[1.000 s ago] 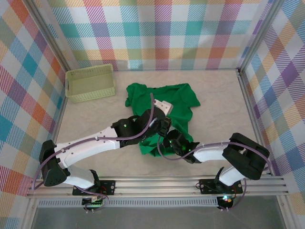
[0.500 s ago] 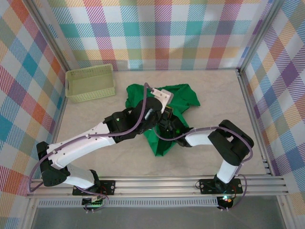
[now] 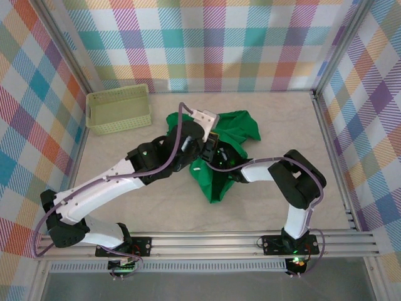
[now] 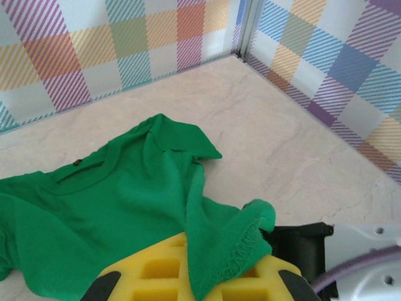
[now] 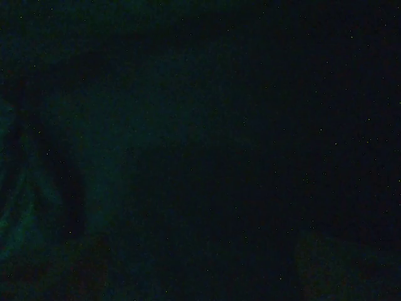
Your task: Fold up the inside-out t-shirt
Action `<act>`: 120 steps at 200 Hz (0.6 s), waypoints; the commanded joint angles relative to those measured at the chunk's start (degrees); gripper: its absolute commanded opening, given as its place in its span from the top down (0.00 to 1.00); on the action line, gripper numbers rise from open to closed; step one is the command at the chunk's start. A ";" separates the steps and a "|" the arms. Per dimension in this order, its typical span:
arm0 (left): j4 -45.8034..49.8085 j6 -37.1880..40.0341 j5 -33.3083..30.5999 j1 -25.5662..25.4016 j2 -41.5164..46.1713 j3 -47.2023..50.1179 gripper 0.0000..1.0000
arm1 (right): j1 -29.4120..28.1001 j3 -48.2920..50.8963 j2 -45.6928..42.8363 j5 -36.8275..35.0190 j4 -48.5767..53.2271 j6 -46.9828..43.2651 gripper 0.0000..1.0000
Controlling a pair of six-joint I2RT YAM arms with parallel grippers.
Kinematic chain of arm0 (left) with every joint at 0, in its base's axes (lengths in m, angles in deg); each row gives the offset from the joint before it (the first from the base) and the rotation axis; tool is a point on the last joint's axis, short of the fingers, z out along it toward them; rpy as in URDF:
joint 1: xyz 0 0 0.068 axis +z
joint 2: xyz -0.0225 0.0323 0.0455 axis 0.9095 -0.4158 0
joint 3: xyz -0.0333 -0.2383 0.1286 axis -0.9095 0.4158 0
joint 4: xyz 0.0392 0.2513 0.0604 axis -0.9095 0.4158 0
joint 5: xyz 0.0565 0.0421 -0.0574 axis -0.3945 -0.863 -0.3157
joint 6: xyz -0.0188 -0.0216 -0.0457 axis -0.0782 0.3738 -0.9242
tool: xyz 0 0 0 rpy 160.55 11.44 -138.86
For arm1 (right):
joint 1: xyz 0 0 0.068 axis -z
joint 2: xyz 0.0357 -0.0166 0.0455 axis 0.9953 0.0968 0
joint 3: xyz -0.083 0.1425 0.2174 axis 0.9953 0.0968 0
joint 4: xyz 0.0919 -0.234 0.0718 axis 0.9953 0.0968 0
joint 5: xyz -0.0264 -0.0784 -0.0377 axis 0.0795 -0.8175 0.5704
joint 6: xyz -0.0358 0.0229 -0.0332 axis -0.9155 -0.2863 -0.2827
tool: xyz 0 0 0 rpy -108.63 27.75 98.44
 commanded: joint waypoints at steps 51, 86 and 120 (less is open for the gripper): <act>-2.18 -0.56 6.66 0.79 2.97 -2.59 0.96 | 1.77 -16.08 8.48 -0.08 17.50 4.56 0.21; -0.38 -1.70 8.20 0.74 -1.55 -7.88 0.96 | 1.75 -25.48 13.18 -2.11 27.62 5.35 0.16; -0.32 -3.85 12.48 0.57 -6.27 -12.84 0.97 | 1.24 -33.52 17.33 -5.40 35.77 5.66 0.10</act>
